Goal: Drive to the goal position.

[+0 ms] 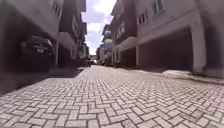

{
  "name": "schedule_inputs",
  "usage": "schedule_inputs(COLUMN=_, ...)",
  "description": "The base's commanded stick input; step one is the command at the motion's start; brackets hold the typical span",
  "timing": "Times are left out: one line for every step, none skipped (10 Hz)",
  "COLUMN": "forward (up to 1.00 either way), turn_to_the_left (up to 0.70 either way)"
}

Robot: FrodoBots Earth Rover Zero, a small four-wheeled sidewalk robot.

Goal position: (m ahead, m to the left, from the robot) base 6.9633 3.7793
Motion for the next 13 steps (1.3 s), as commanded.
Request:
schedule_inputs(forward=0.50, turn_to_the_left=0.00)
schedule_inputs(forward=0.50, turn_to_the_left=0.00)
schedule_inputs(forward=0.50, turn_to_the_left=0.00)
schedule_inputs(forward=0.50, turn_to_the_left=0.00)
schedule_inputs(forward=0.50, turn_to_the_left=0.00)
schedule_inputs(forward=0.50, turn_to_the_left=0.00)
schedule_inputs(forward=0.50, turn_to_the_left=0.00)
schedule_inputs(forward=0.50, turn_to_the_left=0.00)
schedule_inputs(forward=0.50, turn_to_the_left=0.00)
schedule_inputs(forward=0.50, turn_to_the_left=0.03)
schedule_inputs(forward=0.50, turn_to_the_left=0.50)
schedule_inputs(forward=0.50, turn_to_the_left=0.50)
schedule_inputs(forward=0.50, turn_to_the_left=0.00)
